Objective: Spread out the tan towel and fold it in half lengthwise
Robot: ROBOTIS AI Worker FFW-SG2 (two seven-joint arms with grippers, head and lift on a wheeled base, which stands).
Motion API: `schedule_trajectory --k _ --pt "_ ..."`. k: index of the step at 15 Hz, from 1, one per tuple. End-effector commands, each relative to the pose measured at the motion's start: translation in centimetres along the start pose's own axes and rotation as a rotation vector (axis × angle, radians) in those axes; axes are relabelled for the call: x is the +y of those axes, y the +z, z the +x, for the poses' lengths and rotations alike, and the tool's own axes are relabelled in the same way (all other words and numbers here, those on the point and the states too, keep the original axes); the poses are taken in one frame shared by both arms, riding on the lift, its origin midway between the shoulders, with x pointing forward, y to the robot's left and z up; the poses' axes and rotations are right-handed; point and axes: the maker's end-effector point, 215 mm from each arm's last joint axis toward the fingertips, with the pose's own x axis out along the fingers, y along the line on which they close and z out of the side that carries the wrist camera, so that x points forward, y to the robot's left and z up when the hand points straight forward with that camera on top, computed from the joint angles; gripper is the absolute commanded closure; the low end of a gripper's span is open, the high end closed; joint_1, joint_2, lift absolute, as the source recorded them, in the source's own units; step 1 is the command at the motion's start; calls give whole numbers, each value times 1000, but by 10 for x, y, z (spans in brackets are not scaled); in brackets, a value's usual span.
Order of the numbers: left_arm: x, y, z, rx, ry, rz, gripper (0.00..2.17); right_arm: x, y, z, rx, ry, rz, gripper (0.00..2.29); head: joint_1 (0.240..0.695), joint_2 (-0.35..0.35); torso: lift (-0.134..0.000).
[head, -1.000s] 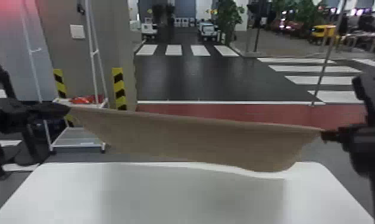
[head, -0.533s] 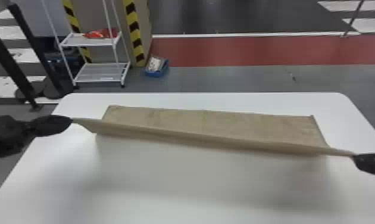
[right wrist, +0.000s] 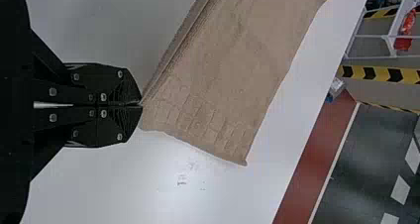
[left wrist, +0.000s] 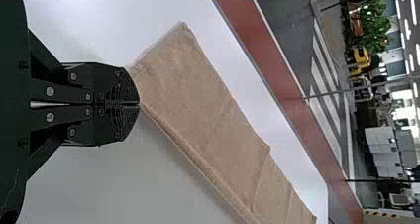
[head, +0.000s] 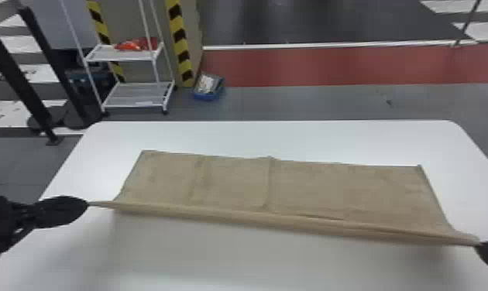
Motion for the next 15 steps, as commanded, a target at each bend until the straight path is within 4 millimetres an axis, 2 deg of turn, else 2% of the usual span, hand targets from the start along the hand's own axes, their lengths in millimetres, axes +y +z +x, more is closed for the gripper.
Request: schedule_trajectory --k 1,5,8,11,15 --pt "5 12 13 45 -7 27 1700 -15 19 17 -7 11 43 1295 695 80 -125" --pt "20 42 49 59 -27 77 1700 -22 39 47 16 34 63 1295 695 51 -125" --pt "31 56 82 80 -56 91 1700 -25 52 64 22 52 75 1291 695 31 -125" --pt "48 66 106 92 -70 93 1700 -43 65 73 33 39 106 1285 695 18 -125" --pt "68 66 129 132 -75 102 1696 -47 72 87 56 43 103 1187 695 4 -125"
